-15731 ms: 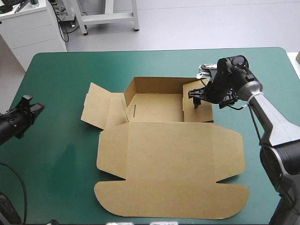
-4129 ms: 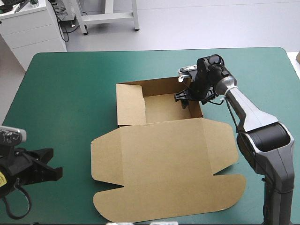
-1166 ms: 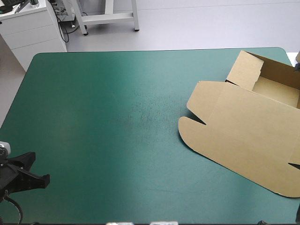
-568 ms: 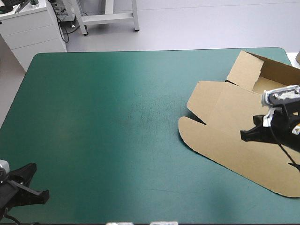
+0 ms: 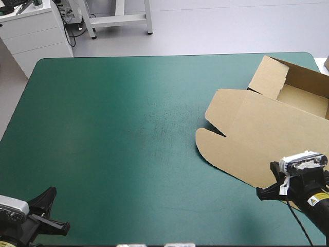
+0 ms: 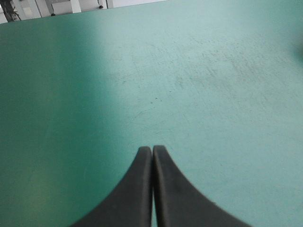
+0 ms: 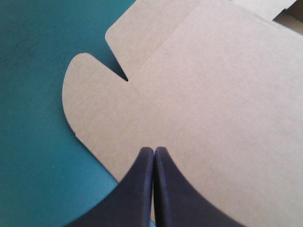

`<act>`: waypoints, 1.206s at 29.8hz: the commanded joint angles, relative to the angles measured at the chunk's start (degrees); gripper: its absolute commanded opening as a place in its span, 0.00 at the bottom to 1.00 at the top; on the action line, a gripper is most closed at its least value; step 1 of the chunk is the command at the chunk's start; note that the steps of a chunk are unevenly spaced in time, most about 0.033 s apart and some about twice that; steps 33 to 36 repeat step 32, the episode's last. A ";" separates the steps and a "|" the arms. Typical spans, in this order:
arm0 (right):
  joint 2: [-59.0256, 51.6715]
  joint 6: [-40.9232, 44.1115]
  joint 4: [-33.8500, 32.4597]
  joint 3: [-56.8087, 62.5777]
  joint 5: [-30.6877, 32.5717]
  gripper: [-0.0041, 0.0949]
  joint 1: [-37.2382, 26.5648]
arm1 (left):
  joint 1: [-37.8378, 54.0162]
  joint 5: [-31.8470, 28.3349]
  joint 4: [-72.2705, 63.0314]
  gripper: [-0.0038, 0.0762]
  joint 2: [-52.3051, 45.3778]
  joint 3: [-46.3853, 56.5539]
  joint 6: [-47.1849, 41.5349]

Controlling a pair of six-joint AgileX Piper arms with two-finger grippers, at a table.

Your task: Fold the box

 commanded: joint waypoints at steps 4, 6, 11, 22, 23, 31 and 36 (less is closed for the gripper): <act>-7.80 -0.77 1.42 6.19 -13.40 0.02 0.25 | -0.11 -6.17 0.44 0.02 -2.41 0.21 -0.10; -10.05 -0.77 1.42 7.87 -13.40 0.02 0.25 | -0.11 -6.06 0.44 0.02 -2.70 0.21 -0.10; -15.59 -0.77 1.42 10.89 -13.02 0.02 0.25 | -0.11 -6.06 0.47 0.02 -2.70 0.21 -0.10; -23.45 -0.77 1.42 11.89 -9.55 0.02 0.25 | -0.11 -6.06 0.47 0.02 -2.70 0.21 -0.10; -23.61 -0.77 1.42 11.89 -8.83 0.02 0.25 | -0.11 -6.18 0.47 0.02 -2.70 0.21 -0.10; -24.06 -0.57 1.58 11.89 -8.62 0.02 0.25 | -0.11 -6.18 0.47 0.02 -2.70 0.21 -0.21; -24.06 -0.57 1.58 11.89 -8.67 0.02 0.25 | -0.11 -6.18 0.47 0.02 -2.70 0.21 -0.21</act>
